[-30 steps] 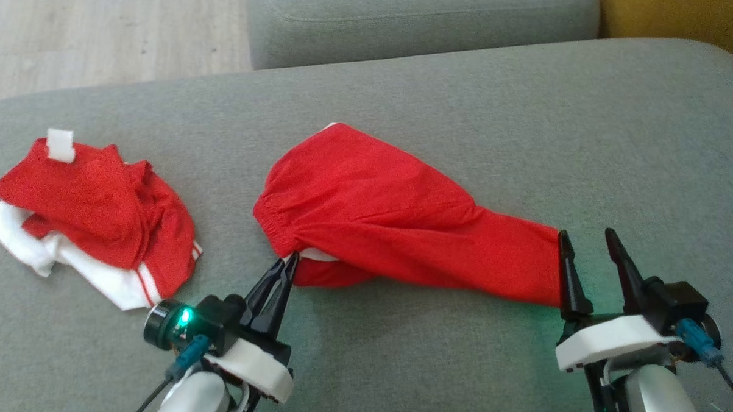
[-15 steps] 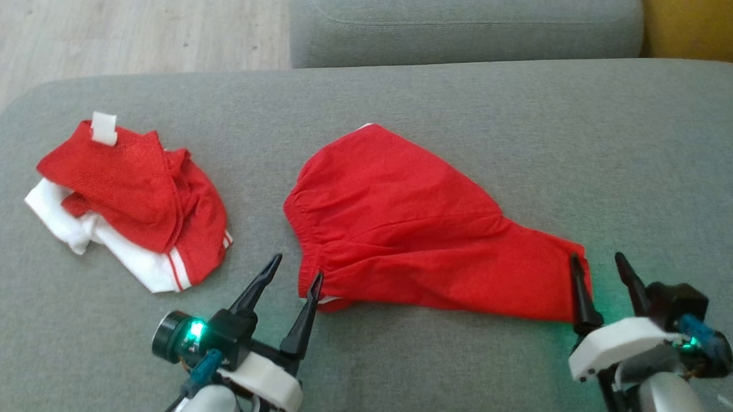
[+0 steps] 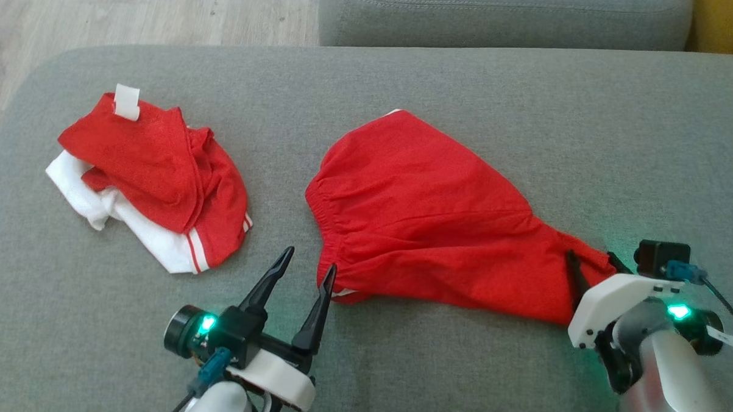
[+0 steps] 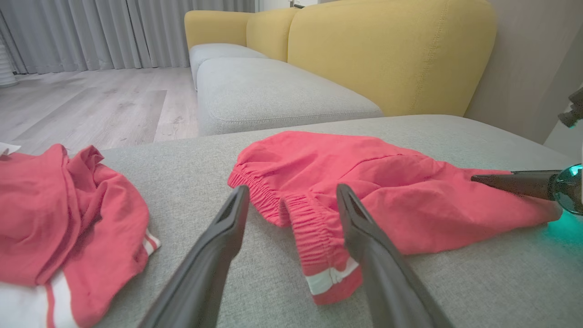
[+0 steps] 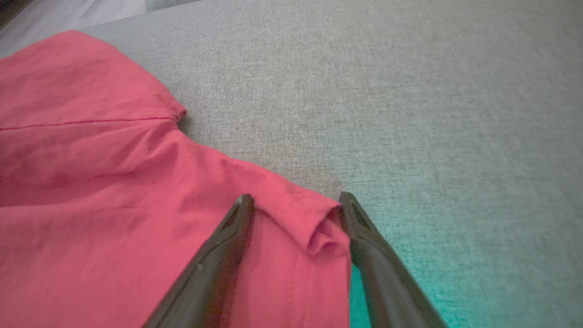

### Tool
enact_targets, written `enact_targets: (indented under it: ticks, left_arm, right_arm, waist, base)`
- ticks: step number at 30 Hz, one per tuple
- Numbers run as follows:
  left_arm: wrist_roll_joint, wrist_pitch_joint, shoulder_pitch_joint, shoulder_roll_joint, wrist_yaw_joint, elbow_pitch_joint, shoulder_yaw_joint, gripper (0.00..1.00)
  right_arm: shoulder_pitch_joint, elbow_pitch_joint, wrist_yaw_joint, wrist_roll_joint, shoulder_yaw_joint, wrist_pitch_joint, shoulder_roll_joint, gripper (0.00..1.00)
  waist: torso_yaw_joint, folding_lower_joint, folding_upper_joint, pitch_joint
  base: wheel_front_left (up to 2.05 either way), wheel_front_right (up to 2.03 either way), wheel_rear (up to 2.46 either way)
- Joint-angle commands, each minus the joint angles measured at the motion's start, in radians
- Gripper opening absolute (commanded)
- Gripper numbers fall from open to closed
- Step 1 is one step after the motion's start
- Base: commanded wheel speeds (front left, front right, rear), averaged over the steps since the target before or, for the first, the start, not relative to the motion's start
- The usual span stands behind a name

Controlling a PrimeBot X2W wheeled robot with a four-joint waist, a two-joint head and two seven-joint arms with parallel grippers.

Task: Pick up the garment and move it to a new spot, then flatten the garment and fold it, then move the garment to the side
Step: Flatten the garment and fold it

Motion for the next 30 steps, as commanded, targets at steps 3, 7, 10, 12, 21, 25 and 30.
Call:
enact_targets:
  ticks: [3,7,10,12,21,25,30]
  left_arm:
    - [0.012,-0.012,-0.019,-0.005,-0.005,-0.03,0.041,1.0]
    - [0.015,-0.012,-0.018,-0.008,-0.006,-0.027,0.047,1.0]
    - [0.018,-0.012,-0.014,-0.015,-0.008,-0.021,0.054,1.0]
    - [0.019,-0.012,-0.013,-0.019,-0.009,-0.019,0.057,1.0]
    - [0.031,-0.012,-0.016,-0.031,-0.023,-0.021,0.059,1.0]
    - [0.038,-0.012,-0.027,-0.038,-0.031,-0.018,0.053,1.0]
    - [0.047,-0.012,-0.044,-0.047,-0.043,-0.012,0.039,1.0]
  right_arm:
    - [-0.064,-0.012,-0.001,-0.002,0.037,-0.011,-0.004,0.0]
    - [-0.082,-0.031,-0.001,-0.016,0.045,-0.04,-0.004,0.0]
    - [-0.09,-0.081,-0.001,-0.022,0.058,-0.051,-0.004,0.0]
    - [-0.09,-0.117,-0.001,-0.021,0.06,-0.046,-0.004,0.0]
    - [-0.135,-0.22,-0.001,-0.041,0.036,0.047,-0.004,0.0]
    - [-0.197,-0.184,-0.001,-0.08,-0.001,0.109,-0.006,0.0]
    - [-0.287,-0.087,-0.001,-0.136,-0.089,0.155,-0.026,0.0]
  waist:
    - [0.006,-0.0001,0.0,0.006]
    - [0.004,-0.0001,0.0,0.005]
    - [-0.004,-0.0001,0.0,-0.004]
    - [-0.009,-0.0001,0.0,-0.011]
    - [0.003,-0.0001,0.0,-0.007]
    - [0.033,-0.0001,0.0,0.018]
    - [0.086,-0.0001,0.0,0.053]
  base:
    - [0.0,0.0,0.0]
    - [0.0,0.0,0.0]
    - [0.0,0.0,0.0]
    - [0.0,0.0,0.0]
    - [0.0,0.0,0.0]
    - [0.0,0.0,0.0]
    - [0.0,0.0,0.0]
